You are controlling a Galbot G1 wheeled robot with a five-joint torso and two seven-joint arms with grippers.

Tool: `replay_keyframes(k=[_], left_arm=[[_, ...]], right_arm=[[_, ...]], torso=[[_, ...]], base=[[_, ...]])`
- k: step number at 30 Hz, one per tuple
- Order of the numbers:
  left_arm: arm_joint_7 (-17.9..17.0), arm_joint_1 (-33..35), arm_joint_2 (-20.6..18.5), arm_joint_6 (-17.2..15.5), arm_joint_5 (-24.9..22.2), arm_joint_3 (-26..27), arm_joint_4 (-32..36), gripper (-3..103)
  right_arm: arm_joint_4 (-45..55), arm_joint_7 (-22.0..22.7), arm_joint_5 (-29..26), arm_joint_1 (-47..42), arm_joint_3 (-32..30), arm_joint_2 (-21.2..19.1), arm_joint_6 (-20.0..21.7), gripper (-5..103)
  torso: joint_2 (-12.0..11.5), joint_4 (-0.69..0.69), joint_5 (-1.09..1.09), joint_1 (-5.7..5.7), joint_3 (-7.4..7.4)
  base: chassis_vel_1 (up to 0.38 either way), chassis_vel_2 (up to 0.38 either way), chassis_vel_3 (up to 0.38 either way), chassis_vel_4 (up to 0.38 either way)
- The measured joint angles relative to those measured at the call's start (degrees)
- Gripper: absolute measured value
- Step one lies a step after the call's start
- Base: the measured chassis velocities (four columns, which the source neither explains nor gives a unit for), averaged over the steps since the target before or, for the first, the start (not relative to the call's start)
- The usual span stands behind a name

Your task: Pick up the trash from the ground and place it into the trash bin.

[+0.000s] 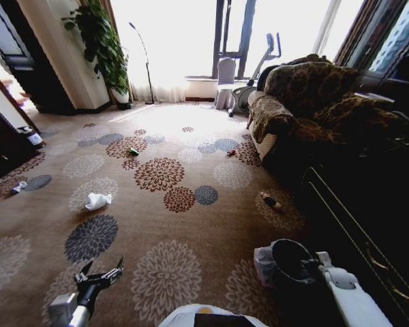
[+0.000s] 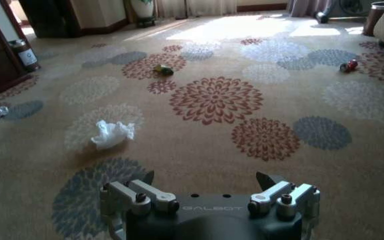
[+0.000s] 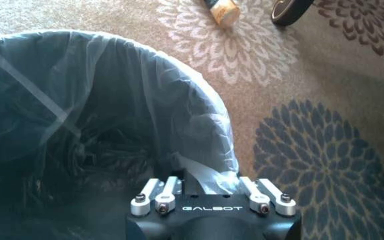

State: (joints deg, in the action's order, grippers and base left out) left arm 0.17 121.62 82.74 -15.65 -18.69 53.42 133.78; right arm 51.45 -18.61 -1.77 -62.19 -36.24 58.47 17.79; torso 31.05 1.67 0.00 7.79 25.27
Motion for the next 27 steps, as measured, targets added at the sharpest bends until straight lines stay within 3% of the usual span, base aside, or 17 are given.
replay_keyframes(k=[1, 4, 7, 8, 20, 27], left_arm=[[0.0, 0.0, 0.0, 0.0, 0.0, 0.0, 0.0, 100], [-0.15, -0.49, -0.4, -0.15, -0.45, -0.04, -0.52, 100], [-0.21, -0.72, -0.53, -0.2, -0.51, -0.22, -0.86, 100], [-0.23, -0.9, -0.59, -0.21, -0.51, -0.45, -1.15, 100], [-0.47, -1.7, -0.8, -0.17, -0.51, -1.43, -2.7, 100], [-0.75, -4.01, -1.22, 0.1, -0.33, -4.44, -5.27, 100]], right_arm=[[0.0, 0.0, 0.0, 0.0, 0.0, 0.0, 0.0, 40], [-0.44, -0.2, 0.59, 0.3, -0.06, 0.07, -0.47, 24], [-0.46, -0.52, 0.83, 0.35, -0.14, 0.21, -0.72, 19], [-0.44, -0.94, 1.01, 0.35, -0.19, 0.3, -0.87, 13], [-0.39, -1.42, 1.99, -0.11, -0.6, 1.01, -1.74, 12], [2.79, -1.54, -3.69, -2.56, -1.19, 0.55, -2.23, 10]], torso=[[0.0, 0.0, 0.0, 0.0, 0.0], [0.0, -0.01, -0.07, 0.0, 0.0], [0.0, -0.01, -0.1, 0.0, -0.01], [0.01, -0.02, -0.13, 0.0, -0.02], [0.03, 0.0, -0.12, -0.01, -0.03], [0.0, 0.04, 0.1, 0.0, 0.01]], base=[[0.0, 0.0, 0.0, 0.0], [0.0, 0.0, 0.0, 0.0], [0.0, 0.0, 0.0, 0.0], [0.0, 0.0, 0.0, 0.0], [0.0, 0.0, 0.0, 0.0], [0.0, 0.0, 0.0, 0.0]])
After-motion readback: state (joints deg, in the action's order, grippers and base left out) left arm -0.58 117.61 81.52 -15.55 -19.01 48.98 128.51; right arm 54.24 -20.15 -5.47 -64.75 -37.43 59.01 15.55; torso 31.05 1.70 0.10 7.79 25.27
